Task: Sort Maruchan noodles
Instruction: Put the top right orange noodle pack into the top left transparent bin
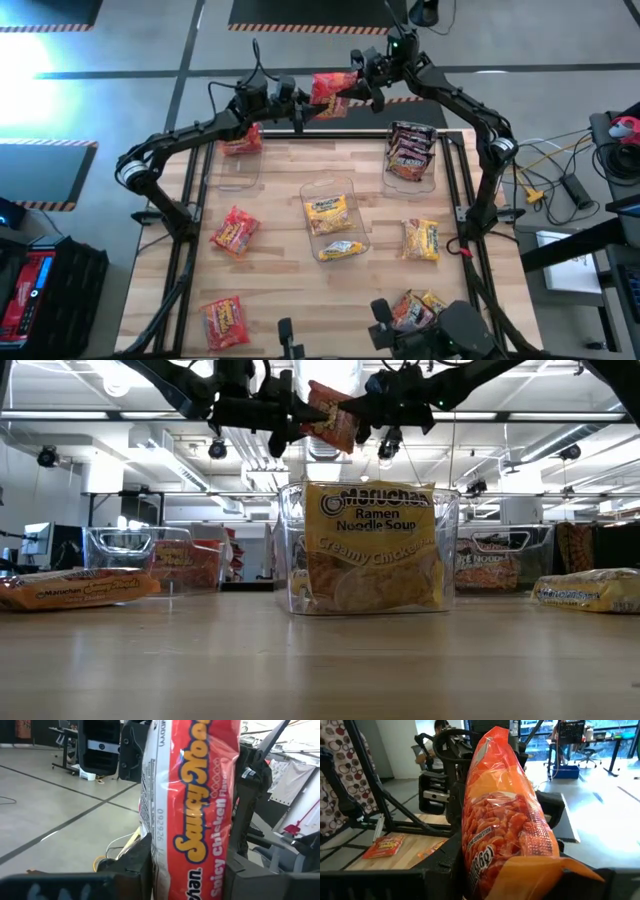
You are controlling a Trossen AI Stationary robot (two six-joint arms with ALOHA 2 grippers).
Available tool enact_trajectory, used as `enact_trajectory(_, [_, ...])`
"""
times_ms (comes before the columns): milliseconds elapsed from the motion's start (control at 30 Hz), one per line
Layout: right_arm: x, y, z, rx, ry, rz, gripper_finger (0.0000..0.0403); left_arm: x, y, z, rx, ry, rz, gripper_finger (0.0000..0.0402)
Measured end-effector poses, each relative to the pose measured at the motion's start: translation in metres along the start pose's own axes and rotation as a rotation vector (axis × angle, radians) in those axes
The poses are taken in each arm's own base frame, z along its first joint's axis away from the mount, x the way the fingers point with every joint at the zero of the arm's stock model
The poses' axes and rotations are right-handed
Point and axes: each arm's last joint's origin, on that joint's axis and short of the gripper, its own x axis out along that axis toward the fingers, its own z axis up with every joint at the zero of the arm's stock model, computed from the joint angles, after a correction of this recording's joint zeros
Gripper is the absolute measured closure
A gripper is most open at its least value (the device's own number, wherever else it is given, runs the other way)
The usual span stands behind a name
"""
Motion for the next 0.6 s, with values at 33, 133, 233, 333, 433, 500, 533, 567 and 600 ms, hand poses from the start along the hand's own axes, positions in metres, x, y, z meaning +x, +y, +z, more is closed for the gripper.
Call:
enact_trajectory(33, [0.0, 0.0, 0.0, 0.008, 0.0, 0.001, 0.0273, 0.0, 0.0, 0.0, 0.0, 0.0, -0.001, 0.0297])
enact_trajectory(133, [0.0, 0.0, -0.001, 0.025, 0.002, 0.005, 0.0273, 0.0, 0.0, 0.0, -0.004, 0.001, -0.005, 0.0294])
enact_trajectory(233, [-0.001, 0.0, -0.001, 0.039, 0.005, 0.005, 0.0272, 0.0, 0.0, 0.0, -0.012, 0.003, -0.009, 0.0289])
enact_trajectory(333, [-0.002, -0.001, -0.002, 0.092, 0.005, 0.008, 0.0264, 0.0, 0.0, 0.0, -0.033, 0.004, -0.014, 0.0293])
enact_trajectory(433, [-0.008, -0.001, -0.001, 0.151, 0.003, 0.015, 0.0244, 0.0, -0.001, 0.0, -0.03, 0.003, -0.024, 0.0299])
enact_trajectory(500, [-0.012, -0.001, 0.001, 0.176, 0.001, 0.007, 0.0229, 0.0, -0.001, 0.001, -0.028, -0.001, -0.023, 0.0299])
enact_trajectory(533, [-0.014, -0.001, 0.002, 0.181, 0.001, 0.001, 0.0221, 0.0, -0.001, 0.001, -0.029, -0.001, -0.023, 0.0299])
enact_trajectory(567, [-0.016, 0.0, 0.003, 0.186, 0.002, -0.003, 0.0214, 0.0, -0.001, 0.001, -0.032, -0.002, -0.021, 0.0298])
enact_trajectory(600, [-0.018, 0.0, 0.003, 0.19, 0.003, -0.01, 0.0208, 0.0, -0.001, 0.0, -0.034, -0.002, -0.02, 0.0297])
